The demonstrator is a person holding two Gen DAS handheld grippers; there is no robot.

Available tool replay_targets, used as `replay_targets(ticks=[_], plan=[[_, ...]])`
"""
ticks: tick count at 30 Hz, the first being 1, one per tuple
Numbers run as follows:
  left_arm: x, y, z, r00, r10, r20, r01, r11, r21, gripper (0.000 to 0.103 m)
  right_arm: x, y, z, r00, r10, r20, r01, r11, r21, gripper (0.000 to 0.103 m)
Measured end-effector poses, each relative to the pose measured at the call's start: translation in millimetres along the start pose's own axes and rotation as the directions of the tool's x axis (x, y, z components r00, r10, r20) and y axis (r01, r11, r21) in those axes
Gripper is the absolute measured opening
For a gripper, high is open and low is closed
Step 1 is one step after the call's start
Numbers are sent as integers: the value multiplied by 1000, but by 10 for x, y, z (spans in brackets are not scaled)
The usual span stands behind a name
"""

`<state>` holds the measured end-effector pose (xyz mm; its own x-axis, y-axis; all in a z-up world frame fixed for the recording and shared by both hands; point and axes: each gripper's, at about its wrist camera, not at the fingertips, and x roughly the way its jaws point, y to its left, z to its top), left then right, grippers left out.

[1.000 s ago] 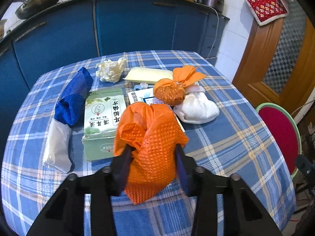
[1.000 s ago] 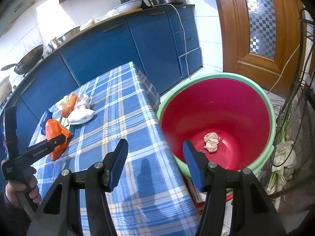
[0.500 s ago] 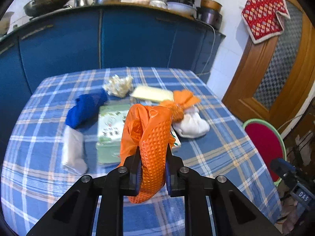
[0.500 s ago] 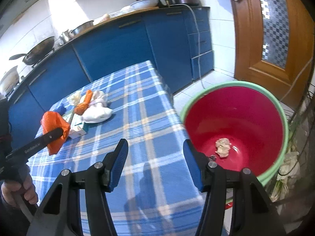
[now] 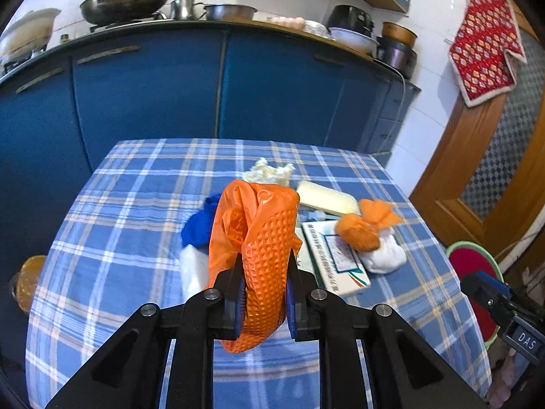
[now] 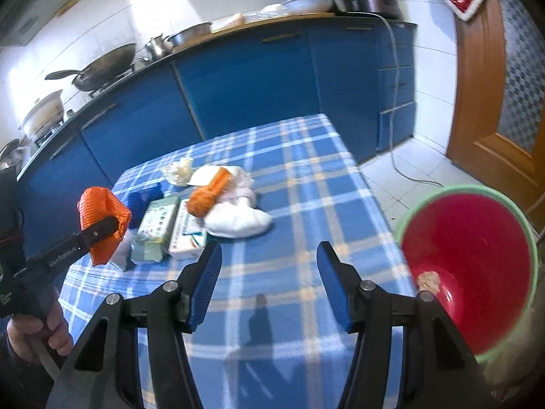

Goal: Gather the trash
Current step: 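Lift the orange glove with the left tool while the right tool grasps the orange-tied bag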

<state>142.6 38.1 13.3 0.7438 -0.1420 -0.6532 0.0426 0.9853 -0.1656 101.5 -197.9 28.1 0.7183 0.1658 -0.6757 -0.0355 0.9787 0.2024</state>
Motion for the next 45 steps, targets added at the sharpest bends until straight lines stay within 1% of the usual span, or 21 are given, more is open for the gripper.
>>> replay_targets(ticks=[7,14,19,24,28,31,34,37,40,45], plan=[[71,122,8,1000,-6,-7,5,1000,-29,19,253,270,229,999,39,-6,-39,998,-45,60],[128,212,18,1000,-19,-8,18,998,-60,19,572,443,390,996,75,-38,-77,997,-32,60],[171,284,10,999,-39,-18,37,996,-81,19,777,517,451,997,65,-52,-66,998,-22,59],[178,336,12,998,-56,-17,55,994,-96,19,954,549,485,997,41,-67,-42,999,-8,54],[188,341,13,998,-66,-19,64,993,-100,19,1062,520,528,997,31,-74,-30,999,13,48],[196,339,11,997,-78,-19,76,992,-97,19,1134,479,556,996,36,-82,-33,999,35,37],[201,328,6,995,-96,-20,94,991,-94,19,1168,457,564,995,45,-87,-42,998,45,21],[214,323,-2,992,-126,-23,123,988,-95,19,1144,464,563,996,40,-75,-38,999,38,13],[213,317,-11,987,-158,-29,154,983,-97,19,1086,499,570,998,35,-57,-34,999,25,9],[197,287,-18,979,-199,-36,196,977,-84,18,906,556,568,999,44,-26,-43,999,21,9]])
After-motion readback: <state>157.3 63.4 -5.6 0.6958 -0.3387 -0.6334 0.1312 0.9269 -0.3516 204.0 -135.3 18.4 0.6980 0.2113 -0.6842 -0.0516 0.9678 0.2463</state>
